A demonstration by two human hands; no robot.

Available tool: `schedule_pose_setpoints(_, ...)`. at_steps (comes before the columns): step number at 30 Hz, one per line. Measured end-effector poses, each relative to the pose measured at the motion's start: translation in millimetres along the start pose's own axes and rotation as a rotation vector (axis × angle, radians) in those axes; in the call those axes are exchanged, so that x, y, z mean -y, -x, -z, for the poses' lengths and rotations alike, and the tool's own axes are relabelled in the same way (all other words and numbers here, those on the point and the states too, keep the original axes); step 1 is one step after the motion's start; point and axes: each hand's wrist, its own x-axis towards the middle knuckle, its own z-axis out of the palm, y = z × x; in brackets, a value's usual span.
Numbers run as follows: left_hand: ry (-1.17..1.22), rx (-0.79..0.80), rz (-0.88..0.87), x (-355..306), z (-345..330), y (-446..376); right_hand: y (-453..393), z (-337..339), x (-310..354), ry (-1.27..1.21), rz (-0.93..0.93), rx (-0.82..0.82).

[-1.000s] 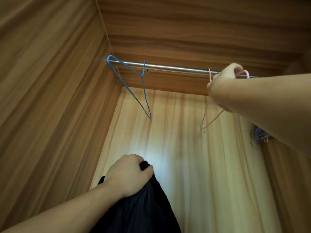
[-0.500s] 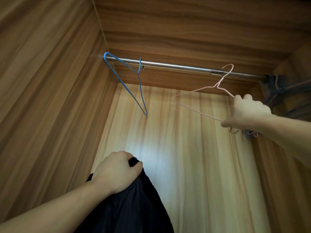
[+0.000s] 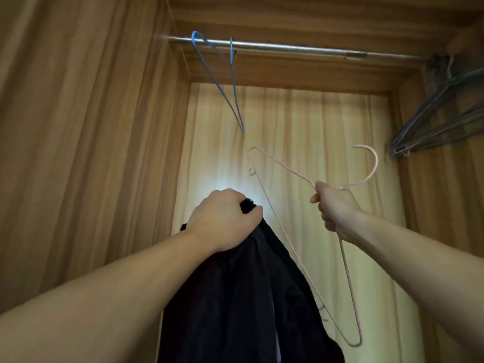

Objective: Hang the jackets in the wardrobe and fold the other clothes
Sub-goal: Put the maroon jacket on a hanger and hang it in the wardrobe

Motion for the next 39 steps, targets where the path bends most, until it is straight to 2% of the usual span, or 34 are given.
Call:
schedule_pose_setpoints(5,-0.015,0.04,-0.122,-5.8,22.2,14.8,77.2,-10.2,-27.6,0.298,0.021,0.326)
schedule_pose_setpoints(8,-0.035,0.075,-0.186,-24.3,33.9,31.4,114.5,-1.8,-33.8,0.371,0.008,0.436)
schedule_pose_setpoints(15,-0.181,0.074,-0.325,-114.8,85.3,90.9,163.9,19.1,-49.2,0.219,0.101,0.321)
schedule_pose_setpoints(19,-0.284,0.091,-0.307,-161.7,128.5,136.6,199.9,58.8,-33.8,0.123,0.136,0.266)
schedule_pose_setpoints(23,-0.452,0.274,-0.209,-173.4,170.2,183.9,219.8,113.2,0.7,0.113,0.192,0.161)
schedule_pose_setpoints(26,-0.47,0.425,-0.109,-173.6,189.2,214.7,240.4,136.5,35.2,0.11,0.226,0.189)
schedule_pose_setpoints(31,-0.323,0.338,0.197,-165.3,195.1,263.9,272.1,152.1,70.0,0.169,0.267,0.199)
schedule_pose_setpoints(35,-0.181,0.488,0.415,-144.5,187.4,308.5,299.9,155.1,63.6,0.249,0.252,0.212)
schedule_pose_setpoints(37,-0.017,0.558,0.488,-136.9,190.4,321.1,314.0,155.7,50.7,0.34,0.223,0.232)
schedule_pose_setpoints(39,0.198,0.533,0.55,-133.7,195.5,324.8,324.9,154.4,29.0,0.36,0.148,0.271)
